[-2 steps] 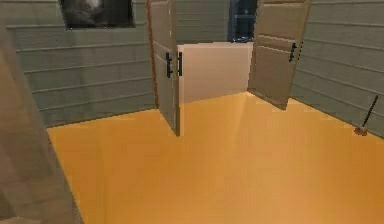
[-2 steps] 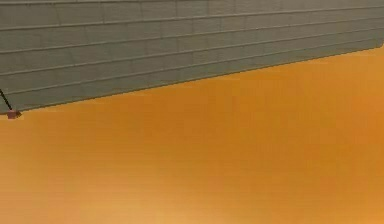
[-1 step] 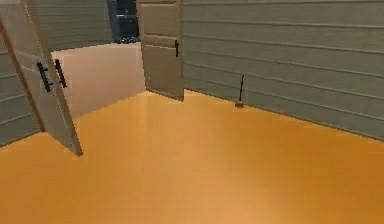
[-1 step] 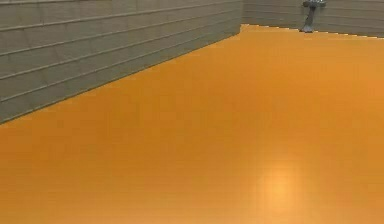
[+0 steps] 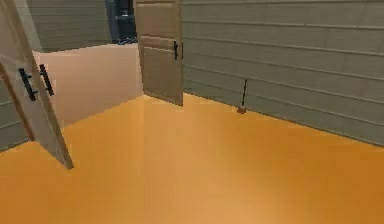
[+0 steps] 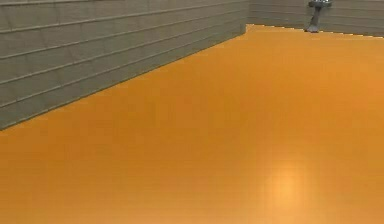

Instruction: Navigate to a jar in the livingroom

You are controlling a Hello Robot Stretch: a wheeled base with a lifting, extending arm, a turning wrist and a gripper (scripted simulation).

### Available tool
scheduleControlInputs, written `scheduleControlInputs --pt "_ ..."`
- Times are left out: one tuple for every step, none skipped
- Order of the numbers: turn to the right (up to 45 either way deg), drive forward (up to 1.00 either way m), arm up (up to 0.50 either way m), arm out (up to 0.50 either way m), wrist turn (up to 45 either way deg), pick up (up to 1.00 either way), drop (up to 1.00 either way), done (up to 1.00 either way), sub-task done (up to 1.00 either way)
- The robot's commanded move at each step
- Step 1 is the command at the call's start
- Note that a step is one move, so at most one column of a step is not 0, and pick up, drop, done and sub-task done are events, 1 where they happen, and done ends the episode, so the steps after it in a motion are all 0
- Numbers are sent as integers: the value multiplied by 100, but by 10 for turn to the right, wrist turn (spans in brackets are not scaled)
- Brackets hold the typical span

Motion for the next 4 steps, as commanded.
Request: scheduleControlInputs --pt "450 0 0 0 0 0 0 0 0" --pt "360 0 0 0 0 0 0 0 0" --pt "0 15 0 0 0 0 0 0 0" --pt "-450 0 0 0 0 0 0 0 0"
